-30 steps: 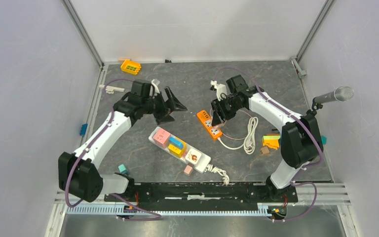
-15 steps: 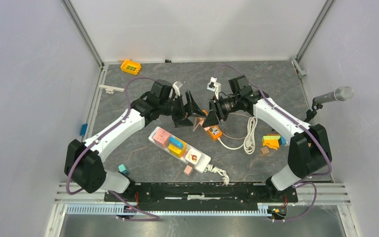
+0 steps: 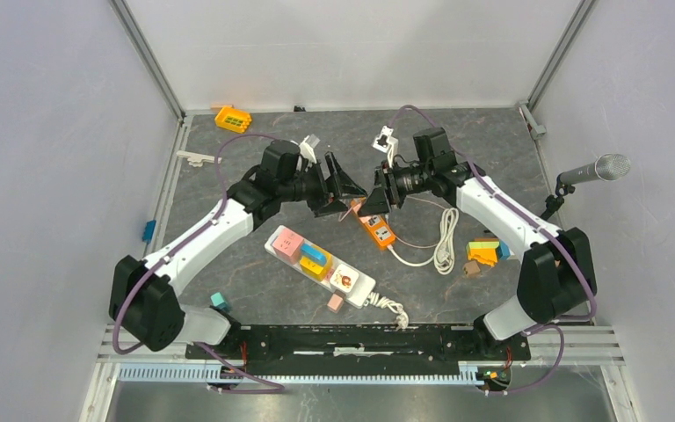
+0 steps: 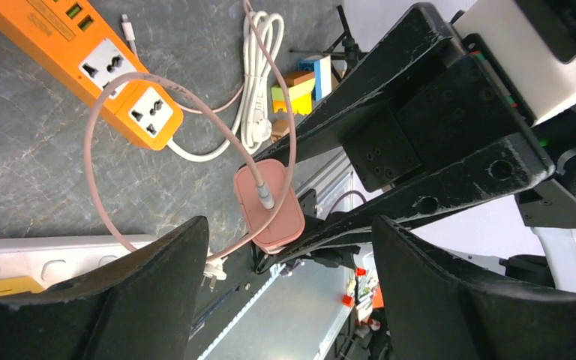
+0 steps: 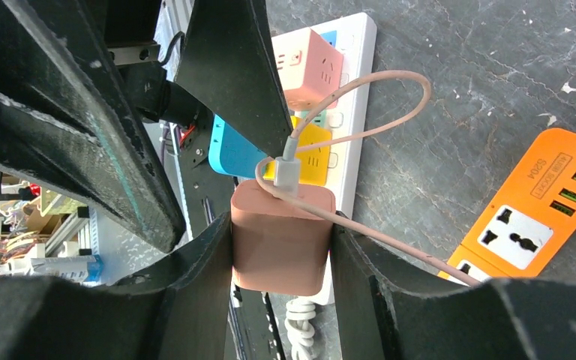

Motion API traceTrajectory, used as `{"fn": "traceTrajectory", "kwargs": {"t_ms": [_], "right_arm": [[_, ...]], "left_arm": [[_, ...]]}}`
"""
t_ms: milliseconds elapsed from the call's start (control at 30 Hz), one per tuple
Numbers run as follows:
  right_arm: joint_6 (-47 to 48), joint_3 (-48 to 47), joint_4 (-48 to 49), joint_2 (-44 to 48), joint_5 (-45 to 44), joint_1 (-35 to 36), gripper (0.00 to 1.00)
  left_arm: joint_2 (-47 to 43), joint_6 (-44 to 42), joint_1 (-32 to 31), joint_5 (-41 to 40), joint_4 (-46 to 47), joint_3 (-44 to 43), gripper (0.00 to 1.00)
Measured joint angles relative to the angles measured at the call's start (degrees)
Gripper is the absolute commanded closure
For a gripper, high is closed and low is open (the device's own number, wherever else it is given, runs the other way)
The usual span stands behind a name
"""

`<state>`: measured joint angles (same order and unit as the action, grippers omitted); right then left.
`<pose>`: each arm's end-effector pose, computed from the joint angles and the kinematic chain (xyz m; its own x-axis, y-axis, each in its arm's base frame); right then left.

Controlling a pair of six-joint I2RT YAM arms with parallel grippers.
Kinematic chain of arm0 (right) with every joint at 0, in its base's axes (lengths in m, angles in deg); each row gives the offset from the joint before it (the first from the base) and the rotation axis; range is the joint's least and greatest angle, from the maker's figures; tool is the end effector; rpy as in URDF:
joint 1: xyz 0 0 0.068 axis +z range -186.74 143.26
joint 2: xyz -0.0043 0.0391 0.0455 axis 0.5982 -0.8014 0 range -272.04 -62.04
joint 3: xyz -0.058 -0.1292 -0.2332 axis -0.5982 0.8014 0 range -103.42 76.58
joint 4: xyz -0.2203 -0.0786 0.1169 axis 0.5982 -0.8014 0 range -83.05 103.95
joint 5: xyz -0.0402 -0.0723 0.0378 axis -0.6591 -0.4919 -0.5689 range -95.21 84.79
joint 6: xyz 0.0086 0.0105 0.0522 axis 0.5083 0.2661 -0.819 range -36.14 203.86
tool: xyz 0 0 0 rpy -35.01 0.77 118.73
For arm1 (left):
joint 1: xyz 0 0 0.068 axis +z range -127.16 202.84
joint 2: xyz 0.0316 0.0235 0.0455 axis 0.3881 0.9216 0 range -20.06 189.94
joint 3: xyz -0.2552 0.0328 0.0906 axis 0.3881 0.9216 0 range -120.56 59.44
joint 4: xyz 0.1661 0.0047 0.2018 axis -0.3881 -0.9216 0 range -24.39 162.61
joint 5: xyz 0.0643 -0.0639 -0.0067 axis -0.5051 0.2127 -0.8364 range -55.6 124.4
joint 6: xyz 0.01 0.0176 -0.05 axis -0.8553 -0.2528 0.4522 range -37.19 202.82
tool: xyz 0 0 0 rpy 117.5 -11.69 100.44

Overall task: Insert the plug
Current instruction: Pick up the plug from the center of the board.

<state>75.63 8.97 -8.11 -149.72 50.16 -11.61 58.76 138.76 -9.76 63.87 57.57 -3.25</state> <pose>0.2862 0.1666 0.2865 -0.7147 -0.2454 -0.6549 -0.6987 0.2934 0.6525 0.2523 -0.1822 0.3077 -0.9266 -0.2637 -0.2682 0.1000 0.5148 -0.8514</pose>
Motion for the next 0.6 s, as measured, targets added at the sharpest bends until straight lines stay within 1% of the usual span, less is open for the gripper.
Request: {"fn": "traceTrajectory", "kwargs": {"t_ms": [167,300,600], "right_arm": [[-2.0,0.2,2.3,0.8,-0.1,0.6,1.00],[-1.4,1.0,3.5,3.3,0.0,0.8,1.00],[0.8,1.8,2.8,5.2,-1.7,1.0,1.00]], "left_arm": [[-2.5,0.0,0.0,-4.0,-0.5,0.1,0.17],[-3.0,0.0,0.0,-3.8,-0.9,0.1,0.24],[-2.5,-1.2,0.0,-3.6,-6.0,-0.5,0.23]]}}
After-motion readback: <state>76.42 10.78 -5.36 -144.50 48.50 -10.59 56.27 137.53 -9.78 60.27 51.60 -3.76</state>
